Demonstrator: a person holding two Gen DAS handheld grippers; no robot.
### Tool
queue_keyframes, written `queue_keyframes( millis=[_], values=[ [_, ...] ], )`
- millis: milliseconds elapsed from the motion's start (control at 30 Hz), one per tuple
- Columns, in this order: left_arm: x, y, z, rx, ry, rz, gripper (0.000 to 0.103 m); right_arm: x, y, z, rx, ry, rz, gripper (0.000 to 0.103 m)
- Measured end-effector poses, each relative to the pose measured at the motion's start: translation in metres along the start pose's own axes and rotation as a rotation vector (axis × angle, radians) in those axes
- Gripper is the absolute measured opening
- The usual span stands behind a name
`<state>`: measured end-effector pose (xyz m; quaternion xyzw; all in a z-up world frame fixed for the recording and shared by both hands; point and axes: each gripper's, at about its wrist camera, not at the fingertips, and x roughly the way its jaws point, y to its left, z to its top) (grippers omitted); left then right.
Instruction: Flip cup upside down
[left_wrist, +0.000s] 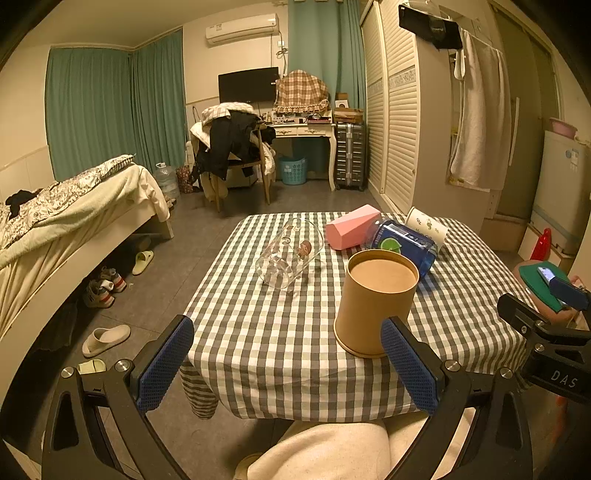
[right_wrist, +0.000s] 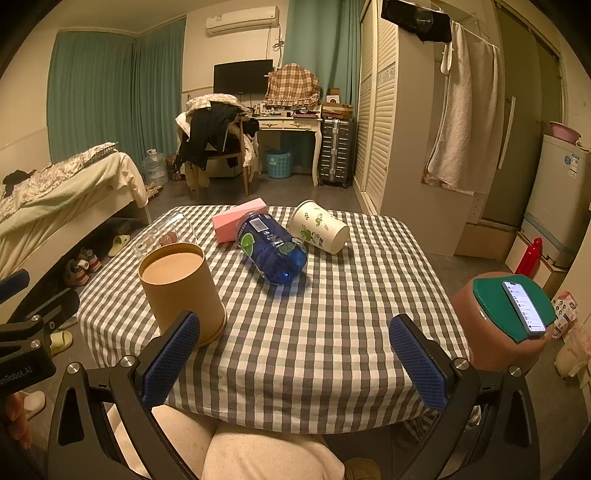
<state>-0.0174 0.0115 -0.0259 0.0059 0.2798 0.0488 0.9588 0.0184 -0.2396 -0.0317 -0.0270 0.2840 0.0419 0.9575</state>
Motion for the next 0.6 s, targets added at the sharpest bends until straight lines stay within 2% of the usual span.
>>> queue_keyframes(
  millis=[600],
  values=[
    [-0.0017, 0.0015, -0.0038, 0.001, 0.0, -0.007, 0.103, 0.0029, 0.0008, -0.0049, -0.005, 0.008, 0.002, 0.103]
  ],
)
